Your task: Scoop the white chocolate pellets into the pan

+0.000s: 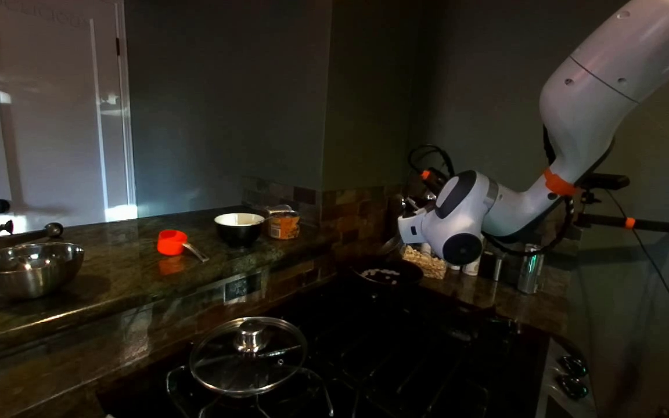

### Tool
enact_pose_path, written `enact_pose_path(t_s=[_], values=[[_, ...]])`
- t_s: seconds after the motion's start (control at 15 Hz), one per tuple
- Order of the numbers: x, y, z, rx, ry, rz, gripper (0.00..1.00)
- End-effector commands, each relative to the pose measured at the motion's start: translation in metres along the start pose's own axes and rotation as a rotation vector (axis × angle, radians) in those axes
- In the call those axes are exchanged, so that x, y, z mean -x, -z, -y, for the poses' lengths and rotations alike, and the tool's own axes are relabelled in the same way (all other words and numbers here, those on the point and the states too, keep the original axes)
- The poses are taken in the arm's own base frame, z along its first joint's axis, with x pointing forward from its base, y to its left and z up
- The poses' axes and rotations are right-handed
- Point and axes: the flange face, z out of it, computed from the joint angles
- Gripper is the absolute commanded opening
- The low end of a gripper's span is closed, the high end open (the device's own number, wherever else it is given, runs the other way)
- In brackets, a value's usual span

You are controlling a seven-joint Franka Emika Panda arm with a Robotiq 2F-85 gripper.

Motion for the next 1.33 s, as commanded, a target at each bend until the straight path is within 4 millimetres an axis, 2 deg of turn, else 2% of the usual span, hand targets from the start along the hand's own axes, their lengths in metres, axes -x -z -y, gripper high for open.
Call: enact_pose_path(t_s=[0.0, 0.33, 0.47, 0.67, 0.8, 1.07, 1.27], values=[[0.011, 0.004, 0.007, -0.009, 0.079, -0.005, 0.01], [0.028, 0.007, 0.009, -0.009, 0.004, -0.039, 0.01], [0.045, 0.002, 0.012, -0.044, -0.078, 0.043, 0.01], [0.068, -0.011, 0.037, -0.168, -0.167, 0.154, 0.01], [0.077, -0.025, 0.059, -0.258, -0.196, 0.227, 0.01], [0.071, -0.053, 0.098, -0.441, -0.247, 0.373, 0.01], [0.049, -0.077, 0.106, -0.516, -0.308, 0.408, 0.01]])
